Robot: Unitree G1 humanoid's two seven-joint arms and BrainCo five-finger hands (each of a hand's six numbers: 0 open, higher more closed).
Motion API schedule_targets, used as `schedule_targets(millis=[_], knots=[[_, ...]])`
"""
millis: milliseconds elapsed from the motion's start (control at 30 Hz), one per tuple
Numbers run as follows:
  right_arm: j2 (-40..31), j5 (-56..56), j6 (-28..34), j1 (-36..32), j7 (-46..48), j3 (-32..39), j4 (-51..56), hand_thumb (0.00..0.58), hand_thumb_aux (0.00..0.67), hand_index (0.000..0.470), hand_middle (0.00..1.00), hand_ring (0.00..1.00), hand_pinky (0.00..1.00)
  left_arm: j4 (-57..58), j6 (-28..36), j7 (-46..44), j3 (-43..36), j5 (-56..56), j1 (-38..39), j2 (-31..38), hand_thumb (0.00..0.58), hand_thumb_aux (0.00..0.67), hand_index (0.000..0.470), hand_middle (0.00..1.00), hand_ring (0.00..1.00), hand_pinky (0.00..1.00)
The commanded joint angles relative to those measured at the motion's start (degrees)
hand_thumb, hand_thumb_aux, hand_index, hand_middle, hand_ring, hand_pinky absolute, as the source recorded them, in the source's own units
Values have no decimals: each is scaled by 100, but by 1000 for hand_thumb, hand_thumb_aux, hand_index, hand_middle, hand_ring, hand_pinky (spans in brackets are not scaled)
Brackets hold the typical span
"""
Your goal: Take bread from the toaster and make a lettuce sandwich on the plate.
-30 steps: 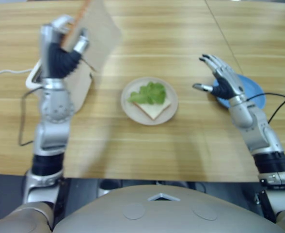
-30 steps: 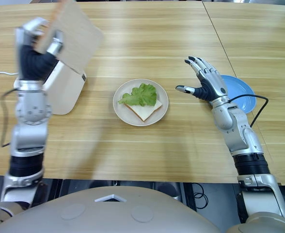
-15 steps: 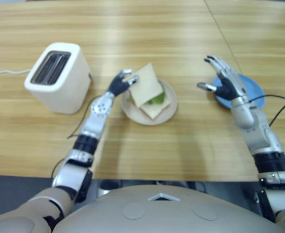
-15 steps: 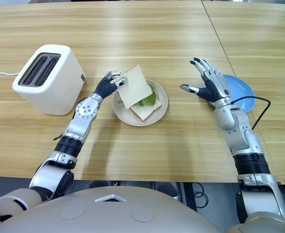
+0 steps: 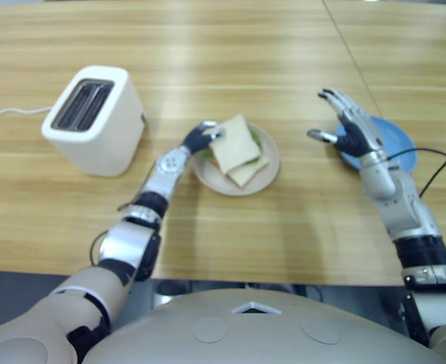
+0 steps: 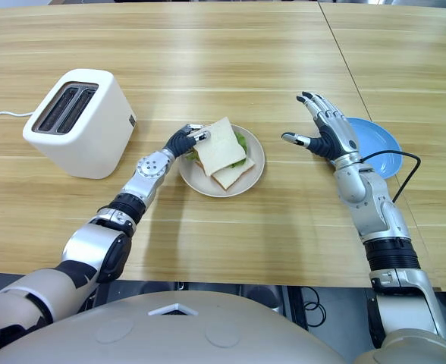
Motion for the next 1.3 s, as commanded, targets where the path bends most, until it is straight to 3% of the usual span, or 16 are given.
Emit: schedule_targets(millis=[33, 267, 800, 1233, 1267, 1300], knots=[[15, -137, -33, -80, 54, 173, 94, 0, 0, 0, 0, 0, 0, 202, 105, -150, -27, 45, 60, 4, 580, 670, 460, 1000, 1000, 1000], [63, -591, -115, -204, 46, 665, 178, 0, 0, 0, 0, 0, 0, 324, 275, -81, -211, 318, 82, 54, 580, 670, 460, 1000, 1000, 1000], [360, -3274, -338, -1047, -68, 3290, 868, 0, 0, 0, 0, 0, 0, 421, 420, 277, -260, 581, 44, 192, 580, 670, 460, 1000, 1000, 1000], [882, -4070, -243, -1283, 35, 4328, 1990, 0, 0, 0, 0, 0, 0, 36, 272, 599, -550, 979, 146, 341, 580, 670, 460, 1000, 1000, 1000], [910, -4084, -221, -1291, 59, 4374, 2109, 0, 0, 0, 0, 0, 0, -113, 247, 775, -617, 1114, 175, 402, 0, 0, 0, 706, 706, 706], [928, -4084, -210, -1282, 74, 4409, 2209, 0, 0, 0, 0, 0, 0, -323, 267, 1039, -722, 1329, 204, 489, 0, 0, 0, 0, 0, 0]])
